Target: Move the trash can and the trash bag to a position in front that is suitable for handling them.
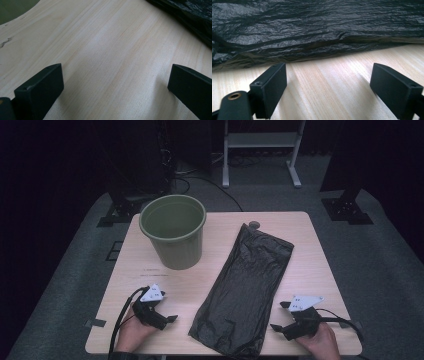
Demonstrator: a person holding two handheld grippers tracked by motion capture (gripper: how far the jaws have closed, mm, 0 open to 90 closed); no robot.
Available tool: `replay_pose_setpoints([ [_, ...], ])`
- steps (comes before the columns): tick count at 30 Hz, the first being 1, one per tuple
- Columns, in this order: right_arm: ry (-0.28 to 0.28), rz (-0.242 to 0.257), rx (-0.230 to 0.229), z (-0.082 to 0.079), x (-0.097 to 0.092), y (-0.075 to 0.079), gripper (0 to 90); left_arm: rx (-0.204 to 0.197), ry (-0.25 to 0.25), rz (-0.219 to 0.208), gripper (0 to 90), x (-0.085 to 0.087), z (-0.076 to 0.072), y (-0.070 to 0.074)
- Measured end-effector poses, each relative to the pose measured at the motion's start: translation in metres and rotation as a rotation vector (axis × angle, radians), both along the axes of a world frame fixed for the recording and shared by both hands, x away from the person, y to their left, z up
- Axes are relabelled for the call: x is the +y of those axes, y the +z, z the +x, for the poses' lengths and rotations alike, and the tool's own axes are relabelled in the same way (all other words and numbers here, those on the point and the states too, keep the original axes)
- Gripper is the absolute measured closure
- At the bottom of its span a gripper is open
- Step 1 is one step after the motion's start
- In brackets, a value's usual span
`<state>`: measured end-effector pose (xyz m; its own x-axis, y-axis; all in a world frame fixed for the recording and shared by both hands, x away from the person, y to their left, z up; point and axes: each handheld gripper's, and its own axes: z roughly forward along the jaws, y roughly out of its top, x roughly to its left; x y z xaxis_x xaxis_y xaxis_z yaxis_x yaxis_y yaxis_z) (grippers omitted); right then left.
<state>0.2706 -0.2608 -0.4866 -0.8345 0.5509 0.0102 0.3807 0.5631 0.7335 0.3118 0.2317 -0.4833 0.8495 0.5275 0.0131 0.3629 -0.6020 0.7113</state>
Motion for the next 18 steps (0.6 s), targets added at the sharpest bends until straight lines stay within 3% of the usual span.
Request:
replay_pose_setpoints([
  [5,-0.033,0.008,0.017,0.0,0.001,0.002,12.7,0.0,0.001,0.0,0.0,0.0,0.0,0.0],
  [10,-0.083,0.05,-0.006,-0.001,0.003,0.011,13.4,0.0,0.001,-0.001,0.0,0.0,-0.001,0.0],
  [18,-0.087,0.072,-0.012,0.0,0.015,0.02,17.2,-0.001,0.001,-0.001,0.0,0.0,-0.001,0.0],
])
